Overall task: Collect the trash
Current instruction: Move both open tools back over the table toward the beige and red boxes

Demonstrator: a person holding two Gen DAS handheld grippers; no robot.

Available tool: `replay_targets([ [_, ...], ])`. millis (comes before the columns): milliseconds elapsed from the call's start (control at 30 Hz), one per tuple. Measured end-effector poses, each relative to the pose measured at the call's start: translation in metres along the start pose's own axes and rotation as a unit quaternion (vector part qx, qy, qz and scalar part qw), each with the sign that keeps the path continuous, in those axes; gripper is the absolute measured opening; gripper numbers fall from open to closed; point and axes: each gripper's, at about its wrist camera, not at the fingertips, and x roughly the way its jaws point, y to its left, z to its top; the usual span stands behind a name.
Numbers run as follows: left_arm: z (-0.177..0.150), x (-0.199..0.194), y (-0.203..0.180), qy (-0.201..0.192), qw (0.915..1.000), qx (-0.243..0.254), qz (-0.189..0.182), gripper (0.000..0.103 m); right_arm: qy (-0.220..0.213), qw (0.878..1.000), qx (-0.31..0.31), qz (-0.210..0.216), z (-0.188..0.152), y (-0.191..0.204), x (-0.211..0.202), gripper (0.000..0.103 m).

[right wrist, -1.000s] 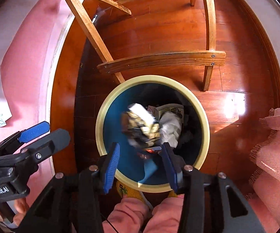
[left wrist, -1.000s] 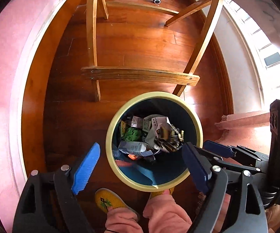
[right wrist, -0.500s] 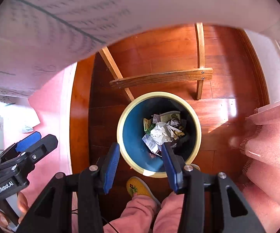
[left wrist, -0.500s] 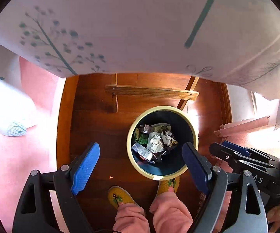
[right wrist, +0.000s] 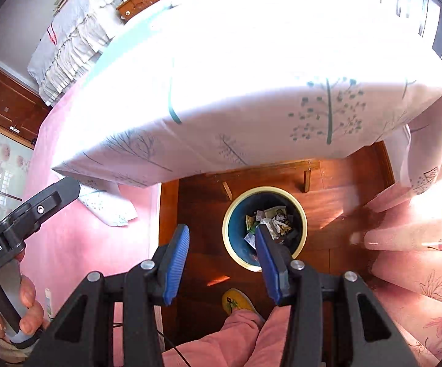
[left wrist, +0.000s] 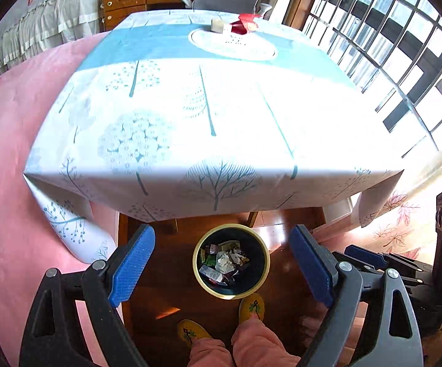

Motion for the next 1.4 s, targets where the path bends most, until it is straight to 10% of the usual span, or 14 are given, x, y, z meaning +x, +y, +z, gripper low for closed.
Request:
replay_targets([
  [733, 0.125, -0.084, 0.006, -0.068, 0.9966, 0.009, 0.045, 0.089, -0.133, 0.989, 0.04, 0.055, 0.143, 0.03, -0.112, 0.045],
  [1400, 0.351, 0.111, -0.015, -0.03, 0.989, 0.065, 0.129, 0.089, 0.0, 0.989, 0.057, 0.135, 0.442, -0.02, 0.043, 0.047],
])
